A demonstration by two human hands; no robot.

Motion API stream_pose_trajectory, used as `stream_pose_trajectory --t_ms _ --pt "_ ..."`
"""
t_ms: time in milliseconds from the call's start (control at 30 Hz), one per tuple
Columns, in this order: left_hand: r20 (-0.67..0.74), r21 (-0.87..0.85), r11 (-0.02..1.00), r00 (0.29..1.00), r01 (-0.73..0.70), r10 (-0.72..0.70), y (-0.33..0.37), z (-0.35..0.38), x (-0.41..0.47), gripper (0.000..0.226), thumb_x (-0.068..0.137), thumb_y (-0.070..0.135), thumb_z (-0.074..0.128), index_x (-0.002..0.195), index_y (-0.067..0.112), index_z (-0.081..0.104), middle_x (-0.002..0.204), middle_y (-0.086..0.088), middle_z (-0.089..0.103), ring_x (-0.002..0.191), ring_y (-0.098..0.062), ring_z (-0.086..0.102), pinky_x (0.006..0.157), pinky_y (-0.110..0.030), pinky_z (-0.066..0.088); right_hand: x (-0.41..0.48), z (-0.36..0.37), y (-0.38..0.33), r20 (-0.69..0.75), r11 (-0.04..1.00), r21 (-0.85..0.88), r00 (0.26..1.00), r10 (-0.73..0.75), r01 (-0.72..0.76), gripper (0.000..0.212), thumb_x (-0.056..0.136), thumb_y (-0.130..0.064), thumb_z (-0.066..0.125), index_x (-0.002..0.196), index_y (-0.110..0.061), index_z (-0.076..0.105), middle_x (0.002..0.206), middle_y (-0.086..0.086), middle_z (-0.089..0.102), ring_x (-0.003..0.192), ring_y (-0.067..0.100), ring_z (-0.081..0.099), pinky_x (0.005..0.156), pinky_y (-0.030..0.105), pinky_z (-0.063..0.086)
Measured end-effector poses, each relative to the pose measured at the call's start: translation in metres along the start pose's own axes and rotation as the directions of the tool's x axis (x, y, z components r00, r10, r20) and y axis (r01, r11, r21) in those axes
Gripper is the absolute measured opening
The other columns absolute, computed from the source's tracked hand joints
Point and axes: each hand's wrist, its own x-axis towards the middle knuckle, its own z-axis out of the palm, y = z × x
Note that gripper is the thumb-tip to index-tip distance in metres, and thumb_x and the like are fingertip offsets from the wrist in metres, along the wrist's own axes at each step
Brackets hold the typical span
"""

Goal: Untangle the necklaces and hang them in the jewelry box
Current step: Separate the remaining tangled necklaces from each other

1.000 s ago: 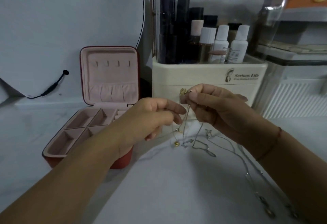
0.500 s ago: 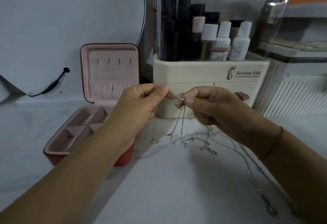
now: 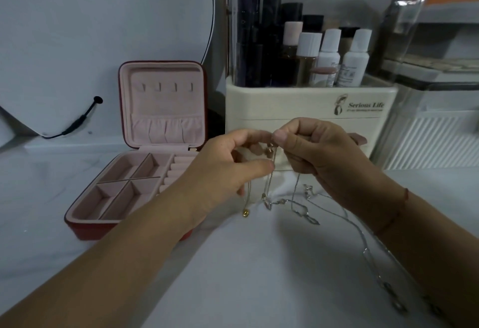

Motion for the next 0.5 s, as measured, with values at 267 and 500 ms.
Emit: stream_pose_trajectory --t_ms 267,500 --pt "-0.068 0.041 0.998 0.996 -0.057 0.059 -0.0006 0.0042 -0.0012 0.023 0.071 0.014 0.078 0.089 0.028 0.071 0.078 0.013 0.068 0.073 0.001 0.06 0.068 -0.01 0.047 0.0004 0.0031 0.0006 0.092 0.995 0.074 0.994 0.06 -0.067 0.026 0.083 -0.026 0.058 0.058 -0.022 0.062 0.052 -0.003 0.034 0.046 0.008 0.025 0.044 0.016 0.028" --pt "-0.107 -0.059 0.996 0.992 -0.07 0.063 -0.001 0.0056 -0.0007 0.01 0.079 0.025 0.068 0.079 0.016 0.073 0.073 0.0 0.073 0.072 -0.006 0.067 0.072 -0.013 0.051 -0.0002 0.0025 0.0036 0.053 0.995 0.024 0.994 0.092 -0.093 0.019 0.084 -0.026 0.059 0.07 -0.013 0.06 0.055 -0.001 0.042 0.047 0.008 0.031 0.045 0.017 0.03"
